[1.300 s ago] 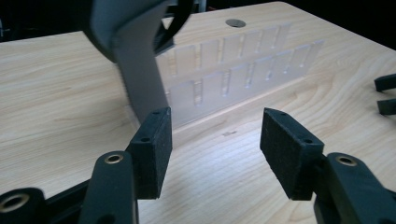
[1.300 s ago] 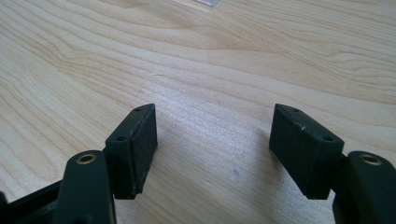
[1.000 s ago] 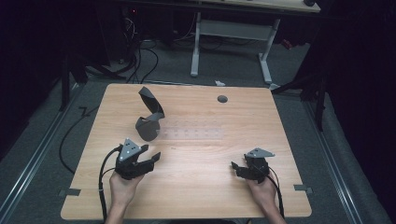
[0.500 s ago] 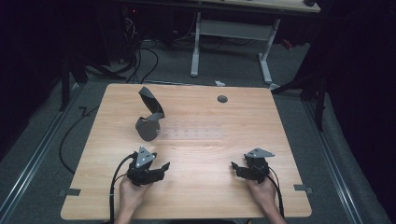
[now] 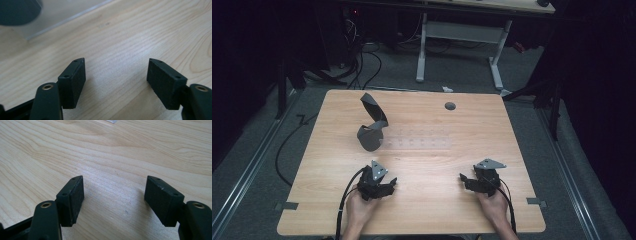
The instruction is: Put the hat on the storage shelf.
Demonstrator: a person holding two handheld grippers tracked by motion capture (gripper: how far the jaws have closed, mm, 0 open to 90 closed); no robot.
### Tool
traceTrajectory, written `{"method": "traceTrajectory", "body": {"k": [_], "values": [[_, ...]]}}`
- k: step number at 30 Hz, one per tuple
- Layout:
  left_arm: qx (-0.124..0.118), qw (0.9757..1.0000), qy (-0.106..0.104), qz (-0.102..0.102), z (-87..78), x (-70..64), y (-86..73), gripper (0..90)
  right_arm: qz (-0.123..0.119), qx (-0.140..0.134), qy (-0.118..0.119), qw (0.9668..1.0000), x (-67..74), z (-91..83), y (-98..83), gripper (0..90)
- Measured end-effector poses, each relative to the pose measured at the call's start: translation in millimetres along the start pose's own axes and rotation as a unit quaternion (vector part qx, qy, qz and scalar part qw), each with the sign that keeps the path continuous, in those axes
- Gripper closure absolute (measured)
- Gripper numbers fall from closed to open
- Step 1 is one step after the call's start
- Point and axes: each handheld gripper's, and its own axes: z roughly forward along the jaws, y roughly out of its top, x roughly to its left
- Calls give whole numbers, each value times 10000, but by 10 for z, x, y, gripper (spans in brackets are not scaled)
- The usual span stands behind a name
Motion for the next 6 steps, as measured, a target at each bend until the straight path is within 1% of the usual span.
{"method": "traceTrajectory", "body": {"k": [1, 2, 6], "values": [[55, 9999, 0, -129, 6, 15, 15, 296, -3, 0, 4, 10000, 0, 0, 0, 323], [55, 9998, 42, -205, 16, 27, 24, 292, -2, -1, 2, 10000, 0, 0, 0, 323], [84, 9998, 11, -194, 18, 22, 20, 268, -3, 1, 3, 10000, 0, 0, 0, 323]]}}
